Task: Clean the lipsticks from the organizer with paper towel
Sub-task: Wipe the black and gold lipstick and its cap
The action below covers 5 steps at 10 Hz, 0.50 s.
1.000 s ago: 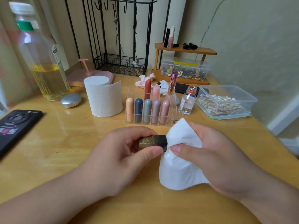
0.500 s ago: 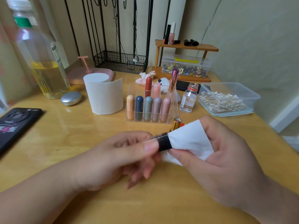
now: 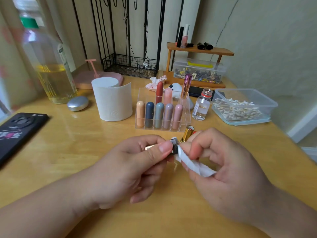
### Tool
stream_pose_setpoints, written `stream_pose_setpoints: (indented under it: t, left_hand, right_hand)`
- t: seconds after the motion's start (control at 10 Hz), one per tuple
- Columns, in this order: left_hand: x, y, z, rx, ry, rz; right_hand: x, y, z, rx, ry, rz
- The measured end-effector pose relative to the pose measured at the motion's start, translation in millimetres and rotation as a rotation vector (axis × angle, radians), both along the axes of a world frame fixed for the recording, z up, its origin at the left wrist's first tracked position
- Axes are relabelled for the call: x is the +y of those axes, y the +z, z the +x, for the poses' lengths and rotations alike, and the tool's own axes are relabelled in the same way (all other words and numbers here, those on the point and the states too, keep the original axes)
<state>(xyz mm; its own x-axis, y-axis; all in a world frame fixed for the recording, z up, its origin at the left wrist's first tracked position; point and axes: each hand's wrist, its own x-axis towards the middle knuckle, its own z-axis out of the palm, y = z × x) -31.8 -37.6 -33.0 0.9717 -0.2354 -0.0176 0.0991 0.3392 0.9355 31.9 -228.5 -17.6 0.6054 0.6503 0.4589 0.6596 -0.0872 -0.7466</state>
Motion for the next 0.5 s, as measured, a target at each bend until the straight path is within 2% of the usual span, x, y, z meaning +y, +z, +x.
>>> stream_pose_setpoints:
  t: [0.1, 0.2, 0.3, 0.4, 0.5]
  left_hand:
    - [-2, -3, -2, -0.118, 0.131, 0.214]
    - [7, -1, -5, -0.508, 0.282, 0.773]
    - [14, 5, -5, -0.701, 0.330, 1.117]
    - [12, 8, -3, -0.714, 0.353, 1.240]
    - [15, 12, -3, -0.752, 0.301, 1.356]
  right_hand:
    - [-1, 8, -5, 0.323, -0.031, 0.006]
    - [-2, 13, -3, 0.503, 0.041, -0.049]
    - [-1, 16, 0, 0.717, 0.121, 0.016]
    - [-1, 19, 4, 0.985, 0.182, 0.082]
    - [-6, 16, 6, 1.165, 0.229, 0.133]
